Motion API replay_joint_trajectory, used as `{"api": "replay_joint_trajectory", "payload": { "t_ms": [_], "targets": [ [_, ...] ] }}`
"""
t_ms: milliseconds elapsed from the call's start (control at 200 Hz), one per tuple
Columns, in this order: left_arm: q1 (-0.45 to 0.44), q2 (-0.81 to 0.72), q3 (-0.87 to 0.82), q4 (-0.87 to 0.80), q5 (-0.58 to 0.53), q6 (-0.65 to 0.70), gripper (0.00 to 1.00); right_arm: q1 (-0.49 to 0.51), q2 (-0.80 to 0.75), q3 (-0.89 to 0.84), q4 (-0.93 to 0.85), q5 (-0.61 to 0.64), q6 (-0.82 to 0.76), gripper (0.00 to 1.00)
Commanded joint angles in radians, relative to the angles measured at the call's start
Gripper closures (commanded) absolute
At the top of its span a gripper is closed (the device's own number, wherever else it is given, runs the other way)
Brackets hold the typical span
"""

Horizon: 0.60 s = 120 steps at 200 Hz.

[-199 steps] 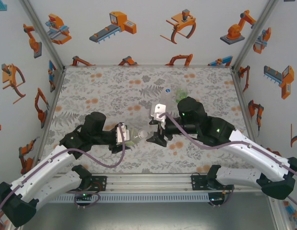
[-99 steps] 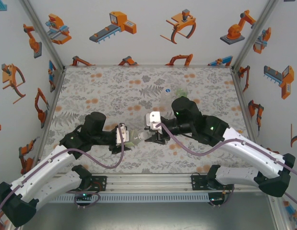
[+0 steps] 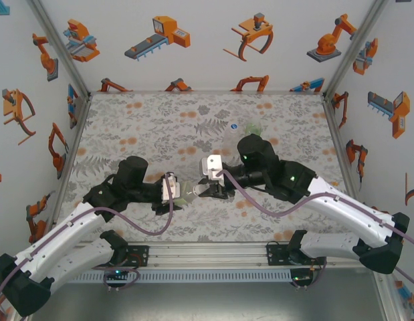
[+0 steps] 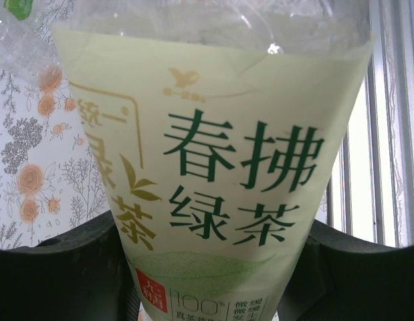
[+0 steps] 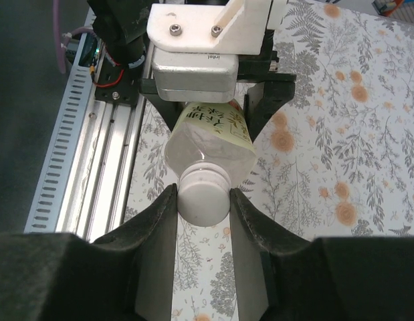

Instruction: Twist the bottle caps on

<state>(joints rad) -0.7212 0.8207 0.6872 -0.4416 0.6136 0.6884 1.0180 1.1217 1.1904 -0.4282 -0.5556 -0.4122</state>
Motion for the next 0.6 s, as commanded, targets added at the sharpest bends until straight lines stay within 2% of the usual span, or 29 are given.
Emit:
{"api": "replay_joint_trajectory", "payload": {
  "t_ms": [0,45,100,160,245,456,526,596],
  "targets": [
    [-0.005,0.001,0.033,0.001,0.028,0.019,1.0,0.009,-0.016,-0.041,0.087,0.038,0.139,0.79],
    [-0.005,0.001,0.032,0.001,0.025,0.019,1.0,0.01,-0.022,-0.062,0.126,0.062,0.225,0.84],
    [-0.005,0.001,0.032,0.002,0.018,0.017,1.0,0.01,-0.028,-0.086,0.179,0.119,0.371,0.95],
    [-0.005,0.001,0.034,0.003,0.0,0.011,1.0,0.009,-0.025,-0.1,0.203,0.219,0.575,1.0],
    [-0.005,0.001,0.035,0.007,-0.022,0.007,1.0,0.01,-0.011,-0.099,0.192,0.339,0.887,1.0],
    [-0.005,0.001,0.034,0.018,-0.043,0.002,1.0,0.01,0.012,-0.138,0.159,0.498,1.599,1.0],
    [-0.005,0.001,0.034,0.018,-0.043,0.002,1.0,0.011,0.015,-0.15,0.157,0.524,1.721,1.0],
    [-0.005,0.003,0.035,0.018,-0.043,0.0,1.0,0.013,0.023,-0.143,0.157,0.54,1.743,1.0]
  ]
}}
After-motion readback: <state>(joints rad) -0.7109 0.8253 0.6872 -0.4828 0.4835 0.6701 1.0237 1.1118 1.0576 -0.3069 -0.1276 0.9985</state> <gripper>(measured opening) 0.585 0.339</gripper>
